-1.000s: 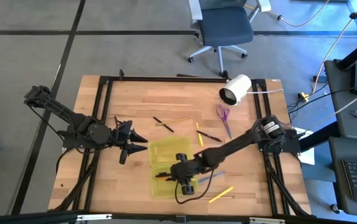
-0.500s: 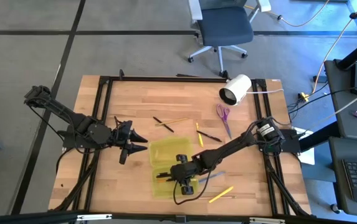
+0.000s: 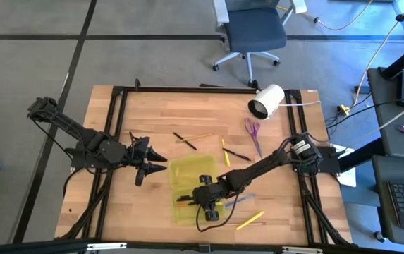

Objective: Pick & place school supplies into a supply box
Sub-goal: Put the black pen into the yellow supplies box, then put the yellow pencil into the yellow supplies box

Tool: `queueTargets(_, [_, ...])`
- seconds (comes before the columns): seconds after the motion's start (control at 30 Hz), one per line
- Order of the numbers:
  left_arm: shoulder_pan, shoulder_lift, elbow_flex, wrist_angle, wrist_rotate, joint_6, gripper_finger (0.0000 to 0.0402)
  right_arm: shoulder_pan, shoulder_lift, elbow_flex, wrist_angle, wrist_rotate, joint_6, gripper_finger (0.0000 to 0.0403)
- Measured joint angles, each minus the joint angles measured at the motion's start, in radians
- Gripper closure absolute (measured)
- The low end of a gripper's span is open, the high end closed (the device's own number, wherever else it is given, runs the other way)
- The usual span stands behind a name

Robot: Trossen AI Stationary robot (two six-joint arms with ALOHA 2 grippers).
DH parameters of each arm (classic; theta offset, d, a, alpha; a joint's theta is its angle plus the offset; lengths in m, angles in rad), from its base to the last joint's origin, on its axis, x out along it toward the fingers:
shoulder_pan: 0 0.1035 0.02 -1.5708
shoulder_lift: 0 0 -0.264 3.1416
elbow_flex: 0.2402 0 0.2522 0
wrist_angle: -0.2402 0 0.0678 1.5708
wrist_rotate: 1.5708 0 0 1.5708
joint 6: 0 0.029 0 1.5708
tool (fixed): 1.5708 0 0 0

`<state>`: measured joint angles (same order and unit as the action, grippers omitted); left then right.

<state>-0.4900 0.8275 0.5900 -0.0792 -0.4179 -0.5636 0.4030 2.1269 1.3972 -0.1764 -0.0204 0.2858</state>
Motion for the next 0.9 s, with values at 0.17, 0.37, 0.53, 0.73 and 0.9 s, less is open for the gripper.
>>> queueTargets(0.17, [0.0, 0.0, 0.0, 0.0, -0.006, 0.0, 0.0251, 0.0, 0.0, 0.0, 0.0, 0.0, 0.027, 0.0269])
queueTargets(0.37, [0.0, 0.0, 0.0, 0.0, -0.007, 0.0, 0.0249, -0.003, -0.045, 0.011, -0.022, 0.0, 0.047, 0.0254])
queueTargets(0.53, [0.001, 0.0, 0.0, 0.0, -0.01, 0.001, 0.0252, -0.008, -0.118, 0.021, -0.041, 0.001, 0.048, 0.0254])
queueTargets(0.73, [0.018, 0.008, 0.0, 0.001, -0.026, 0.001, 0.0253, 0.001, -0.271, 0.006, -0.167, 0.043, 0.048, 0.0254])
queueTargets(0.9, [0.093, 0.073, -0.001, -0.003, -0.011, 0.048, 0.0254, 0.044, -0.445, -0.128, -0.174, 0.113, 0.129, 0.0254])
